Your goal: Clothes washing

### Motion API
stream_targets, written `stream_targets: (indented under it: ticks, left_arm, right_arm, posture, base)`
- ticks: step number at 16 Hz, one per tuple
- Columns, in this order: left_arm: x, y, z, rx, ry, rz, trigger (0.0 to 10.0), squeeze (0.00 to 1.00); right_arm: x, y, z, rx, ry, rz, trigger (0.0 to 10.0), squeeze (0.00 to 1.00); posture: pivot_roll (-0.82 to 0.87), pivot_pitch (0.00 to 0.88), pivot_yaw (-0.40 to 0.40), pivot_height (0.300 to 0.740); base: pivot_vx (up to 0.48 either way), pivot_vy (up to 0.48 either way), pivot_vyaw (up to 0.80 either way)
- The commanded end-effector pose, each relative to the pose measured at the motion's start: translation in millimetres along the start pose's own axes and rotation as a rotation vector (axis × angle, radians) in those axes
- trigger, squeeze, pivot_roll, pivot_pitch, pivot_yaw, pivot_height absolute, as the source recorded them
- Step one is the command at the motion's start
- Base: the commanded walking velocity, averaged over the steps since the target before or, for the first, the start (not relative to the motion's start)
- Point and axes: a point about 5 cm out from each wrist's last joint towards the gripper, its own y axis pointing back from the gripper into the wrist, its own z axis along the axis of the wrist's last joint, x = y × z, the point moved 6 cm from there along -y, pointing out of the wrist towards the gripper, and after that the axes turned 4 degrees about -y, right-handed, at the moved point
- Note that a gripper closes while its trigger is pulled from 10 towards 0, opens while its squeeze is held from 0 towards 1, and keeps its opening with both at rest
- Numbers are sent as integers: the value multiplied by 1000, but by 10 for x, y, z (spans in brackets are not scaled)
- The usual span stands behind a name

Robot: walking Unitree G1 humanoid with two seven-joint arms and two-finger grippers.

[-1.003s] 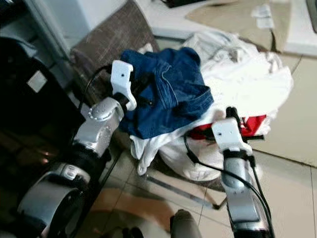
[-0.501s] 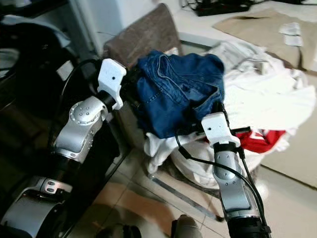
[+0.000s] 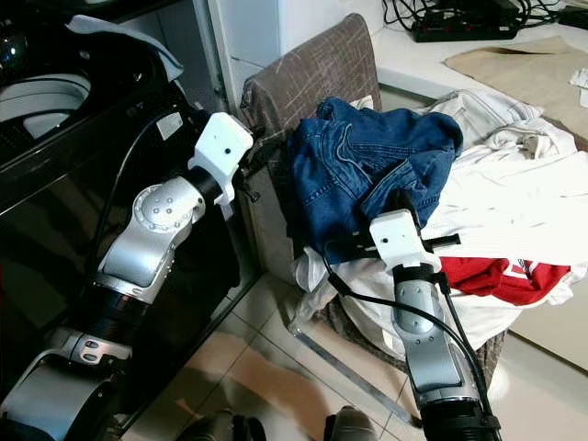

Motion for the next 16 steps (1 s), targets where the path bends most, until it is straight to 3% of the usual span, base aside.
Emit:
stream_targets:
  ticks: [1, 3, 7, 10, 12, 13, 14, 16]
  left_arm:
    - [10, 22, 9, 14, 57, -4, 10000, 1000]
    - [-22, 87, -12, 42, 160, -8, 10000, 1000]
    - [-199, 141, -50, 78, 138, -69, 10000, 1000]
    - [-32, 189, -173, 184, 158, -77, 10000, 1000]
    - [100, 116, 85, 151, 74, -99, 10000, 1000]
    - [100, 116, 85, 151, 74, -99, 10000, 1000]
    - [97, 90, 240, 110, 50, -122, 10000, 1000]
    - [100, 29, 387, 52, -79, -151, 10000, 1000]
  right_arm:
    - [2, 27, 3, -2, -11, -3, 10000, 0]
    - [2, 78, -31, 9, -10, -7, 10000, 0]
    - [-9, 98, -42, 12, -6, -4, 10000, 0]
    - [-17, 77, -5, 2, -4, 1, 10000, 0]
    - [5, 101, -30, 8, -1, 9, 10000, 0]
    - [5, 101, -30, 8, -1, 9, 10000, 0]
    - [19, 96, -25, 7, -2, 11, 10000, 0]
    - [26, 86, -8, 3, -3, 8, 10000, 0]
  posture:
    - [-146, 29, 85, 723]
    - [-159, 31, 91, 723]
    - [-165, 36, 88, 723]
    - [-167, 41, 84, 723]
    - [-167, 36, 85, 723]
    - [-167, 36, 85, 723]
    - [-170, 32, 88, 723]
    - [-176, 30, 96, 723]
  base:
    - [0, 0, 0]
    - [0, 0, 0]
    - [0, 0, 0]
    - [0, 0, 0]
    - [0, 0, 0]
    - [0, 0, 0]
    - [0, 0, 0]
    - [0, 0, 0]
